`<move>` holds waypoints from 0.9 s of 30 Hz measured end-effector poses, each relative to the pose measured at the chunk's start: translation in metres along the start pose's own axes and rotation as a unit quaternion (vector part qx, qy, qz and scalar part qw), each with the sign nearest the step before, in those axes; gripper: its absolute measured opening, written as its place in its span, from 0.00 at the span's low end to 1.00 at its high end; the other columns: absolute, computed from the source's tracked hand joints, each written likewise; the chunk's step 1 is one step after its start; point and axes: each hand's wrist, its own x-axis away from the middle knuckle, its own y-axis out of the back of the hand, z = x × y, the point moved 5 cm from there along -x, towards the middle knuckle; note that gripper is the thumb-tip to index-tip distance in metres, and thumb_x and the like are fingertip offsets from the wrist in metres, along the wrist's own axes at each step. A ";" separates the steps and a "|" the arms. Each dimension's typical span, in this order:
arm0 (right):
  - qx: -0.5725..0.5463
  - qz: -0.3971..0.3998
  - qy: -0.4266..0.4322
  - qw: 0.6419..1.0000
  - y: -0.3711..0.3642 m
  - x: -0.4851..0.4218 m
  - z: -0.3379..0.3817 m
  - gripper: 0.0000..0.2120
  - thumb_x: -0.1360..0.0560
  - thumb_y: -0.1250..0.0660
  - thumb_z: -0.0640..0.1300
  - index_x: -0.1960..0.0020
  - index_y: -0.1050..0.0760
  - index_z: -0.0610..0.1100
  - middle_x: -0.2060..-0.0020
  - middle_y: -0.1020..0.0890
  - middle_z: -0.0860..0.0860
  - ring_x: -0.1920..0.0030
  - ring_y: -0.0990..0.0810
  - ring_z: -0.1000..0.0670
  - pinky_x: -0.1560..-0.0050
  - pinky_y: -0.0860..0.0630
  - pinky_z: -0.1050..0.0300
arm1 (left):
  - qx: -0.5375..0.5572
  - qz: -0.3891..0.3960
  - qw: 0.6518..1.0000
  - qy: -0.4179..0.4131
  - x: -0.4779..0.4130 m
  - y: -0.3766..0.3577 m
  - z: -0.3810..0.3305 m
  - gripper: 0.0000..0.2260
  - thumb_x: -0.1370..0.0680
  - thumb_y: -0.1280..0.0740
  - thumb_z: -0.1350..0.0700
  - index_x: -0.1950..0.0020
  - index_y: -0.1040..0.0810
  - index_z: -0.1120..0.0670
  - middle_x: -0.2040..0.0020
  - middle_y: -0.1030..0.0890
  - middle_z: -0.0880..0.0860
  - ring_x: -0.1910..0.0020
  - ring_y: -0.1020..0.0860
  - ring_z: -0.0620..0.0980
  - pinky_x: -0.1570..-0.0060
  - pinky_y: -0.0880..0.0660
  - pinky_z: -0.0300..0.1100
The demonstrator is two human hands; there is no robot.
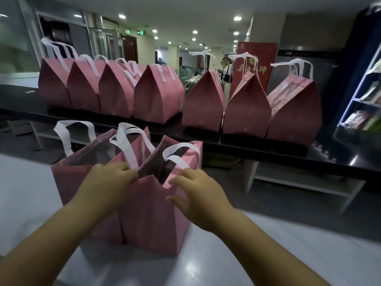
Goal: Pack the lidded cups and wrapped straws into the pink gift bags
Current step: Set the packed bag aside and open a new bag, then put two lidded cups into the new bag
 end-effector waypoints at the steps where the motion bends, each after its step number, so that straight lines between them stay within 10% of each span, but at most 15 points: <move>1: 0.015 0.003 -0.012 1.000 -0.001 0.001 -0.002 0.16 0.24 0.36 0.53 0.40 0.25 0.48 0.42 0.24 0.51 0.46 0.27 0.46 0.50 0.25 0.49 | 0.025 -0.006 1.000 0.000 0.000 0.001 -0.002 0.05 0.27 0.33 0.55 0.54 0.18 0.51 0.57 0.19 0.50 0.63 0.22 0.55 0.66 0.26 0.46; 14: -0.048 0.014 -0.098 0.994 0.011 0.016 -0.010 0.16 0.26 0.35 0.55 0.41 0.27 0.50 0.46 0.24 0.53 0.49 0.25 0.52 0.51 0.24 0.51 | 0.465 -0.020 0.884 -0.035 -0.014 0.003 -0.066 0.05 0.26 0.32 0.59 0.54 0.19 0.50 0.62 0.17 0.44 0.61 0.20 0.38 0.59 0.23 0.33; 21: -0.038 0.005 -0.183 0.982 0.026 0.038 -0.044 0.06 0.25 0.34 0.45 0.49 0.21 0.47 0.54 0.20 0.53 0.55 0.23 0.51 0.54 0.22 0.50 | 0.370 -0.122 0.913 -0.125 -0.016 0.028 -0.067 0.09 0.29 0.29 0.63 0.50 0.19 0.55 0.58 0.18 0.46 0.61 0.22 0.38 0.59 0.27 0.27; 27: -0.010 -0.021 -0.242 0.970 0.055 0.071 -0.082 0.05 0.26 0.33 0.40 0.54 0.21 0.49 0.60 0.23 0.57 0.58 0.25 0.54 0.56 0.23 0.54 | 0.280 -0.120 0.951 -0.050 -0.047 0.010 -0.053 0.15 0.30 0.29 0.62 0.44 0.21 0.54 0.48 0.23 0.51 0.49 0.27 0.52 0.52 0.30 0.43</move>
